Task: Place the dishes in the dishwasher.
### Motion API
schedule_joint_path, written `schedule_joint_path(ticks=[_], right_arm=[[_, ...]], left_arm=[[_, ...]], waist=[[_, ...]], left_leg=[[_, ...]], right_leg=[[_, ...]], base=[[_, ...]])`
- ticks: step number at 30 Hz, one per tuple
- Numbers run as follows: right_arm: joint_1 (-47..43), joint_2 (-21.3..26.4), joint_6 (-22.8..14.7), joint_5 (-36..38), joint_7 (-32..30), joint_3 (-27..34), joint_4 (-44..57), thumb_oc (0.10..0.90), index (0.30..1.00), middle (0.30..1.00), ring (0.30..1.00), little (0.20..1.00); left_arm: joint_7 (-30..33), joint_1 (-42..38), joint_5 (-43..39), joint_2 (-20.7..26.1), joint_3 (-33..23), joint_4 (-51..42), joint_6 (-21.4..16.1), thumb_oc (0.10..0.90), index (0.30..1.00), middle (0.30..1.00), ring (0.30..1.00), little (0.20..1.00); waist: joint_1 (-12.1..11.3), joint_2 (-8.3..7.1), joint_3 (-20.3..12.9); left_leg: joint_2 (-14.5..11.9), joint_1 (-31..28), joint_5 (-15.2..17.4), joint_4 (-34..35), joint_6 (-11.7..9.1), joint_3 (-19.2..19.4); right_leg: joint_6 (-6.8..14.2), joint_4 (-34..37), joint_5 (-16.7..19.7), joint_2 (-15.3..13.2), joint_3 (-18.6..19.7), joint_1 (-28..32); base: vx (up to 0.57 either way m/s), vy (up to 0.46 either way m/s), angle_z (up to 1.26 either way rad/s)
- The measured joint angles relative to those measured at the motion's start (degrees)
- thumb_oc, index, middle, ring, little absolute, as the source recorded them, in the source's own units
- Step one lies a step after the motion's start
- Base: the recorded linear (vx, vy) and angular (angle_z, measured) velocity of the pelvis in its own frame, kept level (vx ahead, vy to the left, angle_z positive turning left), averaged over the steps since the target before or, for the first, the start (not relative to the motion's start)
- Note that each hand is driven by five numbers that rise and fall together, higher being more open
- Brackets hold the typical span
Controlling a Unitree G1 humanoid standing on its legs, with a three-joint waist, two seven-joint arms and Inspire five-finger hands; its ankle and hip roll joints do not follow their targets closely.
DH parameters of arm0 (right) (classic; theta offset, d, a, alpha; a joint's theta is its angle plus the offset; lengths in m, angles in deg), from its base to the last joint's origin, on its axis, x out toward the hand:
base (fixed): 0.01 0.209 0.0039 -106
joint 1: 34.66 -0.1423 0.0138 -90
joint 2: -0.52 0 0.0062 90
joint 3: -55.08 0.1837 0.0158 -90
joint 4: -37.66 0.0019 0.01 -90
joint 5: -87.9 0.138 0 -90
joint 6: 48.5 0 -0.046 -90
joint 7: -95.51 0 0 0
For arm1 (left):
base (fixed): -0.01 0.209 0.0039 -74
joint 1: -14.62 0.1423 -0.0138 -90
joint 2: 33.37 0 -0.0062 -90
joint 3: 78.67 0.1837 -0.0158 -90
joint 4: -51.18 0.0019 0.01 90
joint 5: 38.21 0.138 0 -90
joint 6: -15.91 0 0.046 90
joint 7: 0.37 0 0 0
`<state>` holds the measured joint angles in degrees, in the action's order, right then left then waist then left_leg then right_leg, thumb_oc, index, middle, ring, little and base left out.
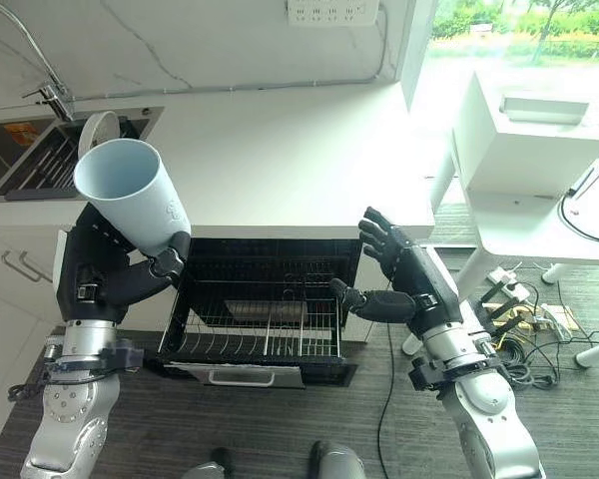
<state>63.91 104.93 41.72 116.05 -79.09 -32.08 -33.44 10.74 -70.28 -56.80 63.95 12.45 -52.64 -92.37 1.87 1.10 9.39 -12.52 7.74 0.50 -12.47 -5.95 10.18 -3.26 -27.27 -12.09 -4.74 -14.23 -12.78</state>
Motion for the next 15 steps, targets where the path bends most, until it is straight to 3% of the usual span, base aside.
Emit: schedule_joint_path(ticks=[1, 3, 7, 11, 15], right_arm=[[0.11, -1.09, -0.15, 0.01, -0.14, 0.0, -0.02, 0.8, 0.9, 0.9, 0.9, 0.9], [0.37, -1.98, -0.53, 0.01, -0.17, -0.49, -0.07, 0.8, 0.9, 0.9, 0.9, 0.9], [-0.11, -3.07, -1.3, 0.01, -0.37, -1.85, 0.01, 0.8, 0.9, 0.9, 0.9, 0.9], [-0.15, -3.7, -1.3, -0.02, -0.91, -2.16, 0.05, 0.8, 0.9, 0.9, 0.9, 0.9], [-0.18, -3.78, -1.29, -0.03, -1.77, -2.16, 0.05, 0.8, 0.9, 0.9, 0.9, 0.9]], left_arm=[[0.57, 0.02, 1.12, 0.05, 0.26, 0.35, 0.0, 0.4, 0.3, 0.3, 0.3, 0.3], [0.75, -0.57, 2.26, 0.13, 1.41, 0.65, -0.27, 0.4, 0.3, 0.3, 0.3, 0.3], [0.86, -1.95, 3.27, 0.25, 2.09, 2.4, -0.29, 0.4, 0.3, 0.3, 0.3, 0.3], [1.15, -2.09, 3.26, 0.3, 1.93, 2.39, -0.3, 0.4, 0.3, 0.3, 0.3, 0.3], [1.26, -2.07, 3.26, 0.3, 1.92, 2.39, -0.3, 0.4, 0.3, 0.3, 0.3, 0.3]], waist=[[0.32, 0.12, -0.05], [1.38, -0.01, 0.03], [0.98, -0.58, -0.08], [-0.26, -0.77, -0.19], [-0.4, -0.99, -0.28]], left_leg=[[1.25, -0.11, 0.75, -0.18, 0.08, -1.6], [1.92, -0.03, 1.36, -0.5, -0.23, -0.86], [4.63, 0.17, 1.75, -1.06, 0.4, -0.15], [7.37, 0.31, 2.09, -1.07, 2.73, 0.74], [7.85, 0.03, 2.1, -1.22, 2.77, 0.72]], right_leg=[[-0.21, 0.42, 0.06, 0.14, -0.04, 0.23], [0.32, 0.51, -0.29, -0.16, -0.48, 0.07], [2.21, 0.76, 0.44, -3.0, -0.07, 0.13], [4.69, 1.58, 2.07, -5.57, 1.07, 0.2], [5.28, 2.86, 2.65, -5.83, 0.99, 1.23]], base=[[0.04, 0.07, -0.04], [0.04, 0.087, 0.11], [0.02, 0.086, 0.1], [-0.02, 0.068, 0.04], [-0.01, 0.037, 0.03]])
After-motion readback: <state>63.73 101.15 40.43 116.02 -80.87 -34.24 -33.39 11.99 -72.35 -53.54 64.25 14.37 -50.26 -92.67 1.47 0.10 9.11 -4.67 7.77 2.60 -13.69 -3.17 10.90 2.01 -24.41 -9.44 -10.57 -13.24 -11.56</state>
